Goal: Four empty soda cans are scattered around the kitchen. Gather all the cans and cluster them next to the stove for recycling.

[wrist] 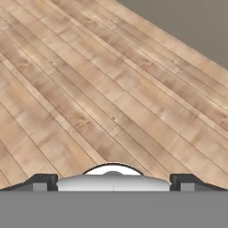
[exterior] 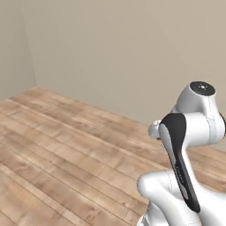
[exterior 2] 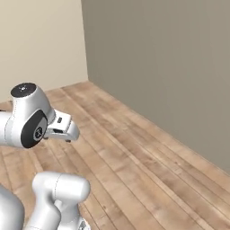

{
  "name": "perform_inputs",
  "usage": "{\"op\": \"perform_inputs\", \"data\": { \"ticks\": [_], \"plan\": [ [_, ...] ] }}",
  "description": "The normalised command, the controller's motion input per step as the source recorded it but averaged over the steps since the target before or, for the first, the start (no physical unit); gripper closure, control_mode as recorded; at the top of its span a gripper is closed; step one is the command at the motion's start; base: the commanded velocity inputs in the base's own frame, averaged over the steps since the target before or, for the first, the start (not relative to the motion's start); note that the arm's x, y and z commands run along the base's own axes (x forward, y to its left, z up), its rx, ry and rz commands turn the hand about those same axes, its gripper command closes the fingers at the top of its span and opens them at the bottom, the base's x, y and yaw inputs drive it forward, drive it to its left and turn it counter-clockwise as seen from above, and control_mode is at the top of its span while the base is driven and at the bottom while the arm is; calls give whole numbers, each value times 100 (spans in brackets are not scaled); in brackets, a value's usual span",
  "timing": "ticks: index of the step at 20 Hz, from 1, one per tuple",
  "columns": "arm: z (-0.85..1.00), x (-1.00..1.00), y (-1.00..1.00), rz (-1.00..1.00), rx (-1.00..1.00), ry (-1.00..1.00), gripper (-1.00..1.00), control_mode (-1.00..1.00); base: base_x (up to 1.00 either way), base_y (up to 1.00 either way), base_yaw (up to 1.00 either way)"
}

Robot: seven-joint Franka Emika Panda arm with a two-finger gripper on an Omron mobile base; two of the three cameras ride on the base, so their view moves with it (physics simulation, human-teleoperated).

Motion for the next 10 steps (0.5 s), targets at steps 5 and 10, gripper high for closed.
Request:
{"op": "perform_inputs", "data": {
  "ticks": [5,10],
  "plan": [
    [0,0,0,0,0,0,-100,100,82,33,11],
    [0,0,0,0,0,0,-100,100,1,1,49]
  ]
}}
